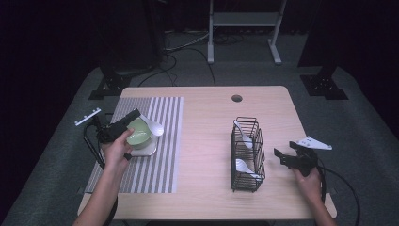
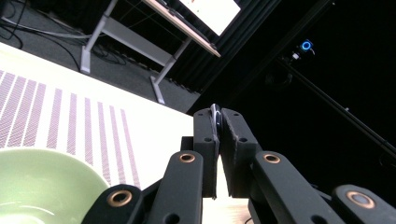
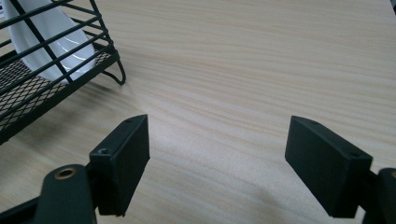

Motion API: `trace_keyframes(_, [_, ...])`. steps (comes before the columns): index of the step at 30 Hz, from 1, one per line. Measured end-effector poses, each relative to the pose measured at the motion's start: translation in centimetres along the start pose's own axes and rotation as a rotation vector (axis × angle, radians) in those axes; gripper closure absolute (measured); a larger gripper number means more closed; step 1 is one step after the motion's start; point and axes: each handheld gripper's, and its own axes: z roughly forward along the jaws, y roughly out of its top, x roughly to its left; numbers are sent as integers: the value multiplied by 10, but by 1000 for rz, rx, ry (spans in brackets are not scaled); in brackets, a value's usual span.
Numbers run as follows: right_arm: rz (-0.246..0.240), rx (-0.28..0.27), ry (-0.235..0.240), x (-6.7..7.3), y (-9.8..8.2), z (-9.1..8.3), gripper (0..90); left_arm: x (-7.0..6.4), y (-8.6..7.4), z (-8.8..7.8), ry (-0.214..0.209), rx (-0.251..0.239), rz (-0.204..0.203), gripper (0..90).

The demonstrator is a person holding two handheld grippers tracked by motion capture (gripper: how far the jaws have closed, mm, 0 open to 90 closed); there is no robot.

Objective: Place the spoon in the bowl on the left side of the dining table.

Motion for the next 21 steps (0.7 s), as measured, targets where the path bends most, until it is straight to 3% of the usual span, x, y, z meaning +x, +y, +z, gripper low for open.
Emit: trace_keyframes(21, [-1, 1, -1, 0, 0, 0, 208, 18, 6, -10, 46, -20, -12, 851])
